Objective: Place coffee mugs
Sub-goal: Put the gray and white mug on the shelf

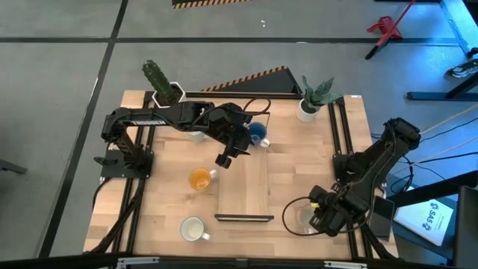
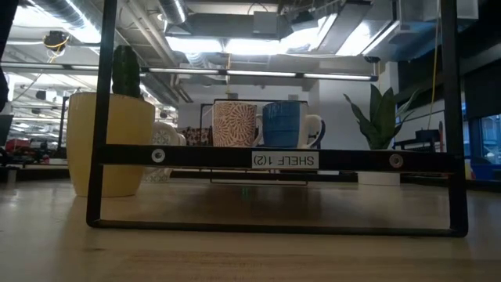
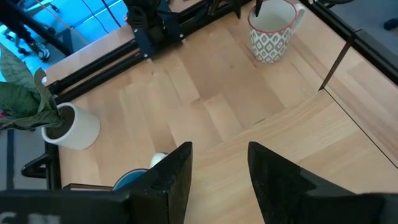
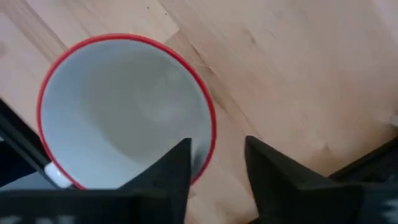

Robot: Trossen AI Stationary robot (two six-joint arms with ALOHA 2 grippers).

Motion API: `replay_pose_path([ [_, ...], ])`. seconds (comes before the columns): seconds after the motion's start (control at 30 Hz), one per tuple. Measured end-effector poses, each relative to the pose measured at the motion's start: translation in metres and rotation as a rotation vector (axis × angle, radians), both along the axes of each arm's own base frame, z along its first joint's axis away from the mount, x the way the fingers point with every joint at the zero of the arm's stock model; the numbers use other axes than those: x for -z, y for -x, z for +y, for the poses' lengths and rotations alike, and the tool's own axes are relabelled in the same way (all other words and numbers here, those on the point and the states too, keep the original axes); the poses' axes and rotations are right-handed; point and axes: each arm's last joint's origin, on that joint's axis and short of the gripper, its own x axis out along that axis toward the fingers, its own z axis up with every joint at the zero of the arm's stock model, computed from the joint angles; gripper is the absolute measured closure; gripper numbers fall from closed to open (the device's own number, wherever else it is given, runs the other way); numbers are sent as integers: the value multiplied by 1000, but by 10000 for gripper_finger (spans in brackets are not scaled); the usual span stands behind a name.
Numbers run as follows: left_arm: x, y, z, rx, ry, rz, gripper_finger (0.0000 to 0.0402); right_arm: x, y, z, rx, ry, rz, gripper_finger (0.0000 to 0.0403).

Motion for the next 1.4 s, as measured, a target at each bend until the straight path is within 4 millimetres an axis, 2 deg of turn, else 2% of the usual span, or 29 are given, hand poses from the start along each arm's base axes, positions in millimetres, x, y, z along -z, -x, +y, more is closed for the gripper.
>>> replay_pose_path([
  [0.07,0,0,0,0,0,0,252,3,0,0,16,-5,-3,299],
  [0.17,0,0,0,0,0,1,252,7,1,-1,27,5,-7,369],
  [0.23,0,0,0,0,0,6,252,7,0,-2,25,23,-25,391],
  [0.4,1,0,0,4,-5,7,252,6,-7,-11,64,59,-66,395],
  [0.5,1,0,0,3,-11,7,252,0,-13,-23,85,102,-117,396],
  [0.8,3,3,2,71,-175,35,252,-35,-23,-88,121,222,-269,400],
  [0.93,2,2,2,173,-291,7,252,-50,-23,-117,98,218,-309,401],
  [1.17,7,-13,1,349,-500,-60,252,-60,-40,-157,43,198,-399,402],
  [1.4,24,-26,-7,425,-487,-42,252,-65,-60,-185,22,227,-507,402],
])
